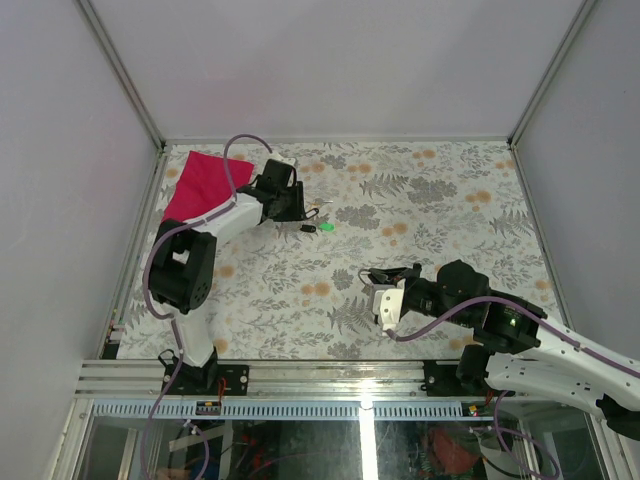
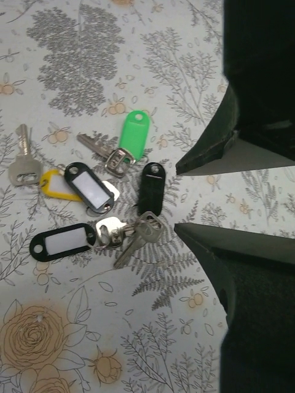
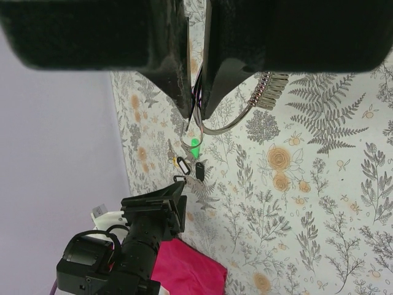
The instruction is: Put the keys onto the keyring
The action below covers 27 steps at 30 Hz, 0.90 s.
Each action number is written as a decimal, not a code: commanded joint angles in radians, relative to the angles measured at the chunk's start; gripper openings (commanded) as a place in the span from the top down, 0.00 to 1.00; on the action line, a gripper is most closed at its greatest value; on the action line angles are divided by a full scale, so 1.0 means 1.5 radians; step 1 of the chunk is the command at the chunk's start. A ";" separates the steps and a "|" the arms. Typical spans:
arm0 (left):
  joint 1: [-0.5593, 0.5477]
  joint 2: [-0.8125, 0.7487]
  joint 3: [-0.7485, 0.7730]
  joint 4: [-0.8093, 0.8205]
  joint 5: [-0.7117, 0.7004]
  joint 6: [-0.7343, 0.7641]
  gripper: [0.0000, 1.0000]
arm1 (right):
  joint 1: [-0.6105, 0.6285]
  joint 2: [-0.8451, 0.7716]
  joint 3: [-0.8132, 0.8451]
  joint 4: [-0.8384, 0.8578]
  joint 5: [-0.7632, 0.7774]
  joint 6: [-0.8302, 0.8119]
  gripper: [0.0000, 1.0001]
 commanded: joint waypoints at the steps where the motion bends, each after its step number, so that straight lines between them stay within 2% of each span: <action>1: 0.024 0.031 0.028 0.065 0.010 -0.033 0.64 | 0.006 -0.010 0.003 0.031 0.019 0.023 1.00; 10: 0.043 0.069 0.034 0.096 0.004 -0.075 0.71 | 0.007 -0.005 0.004 0.032 0.017 0.026 1.00; 27: 0.052 0.128 0.063 0.102 0.016 -0.087 0.72 | 0.006 -0.007 0.001 0.022 0.017 0.028 1.00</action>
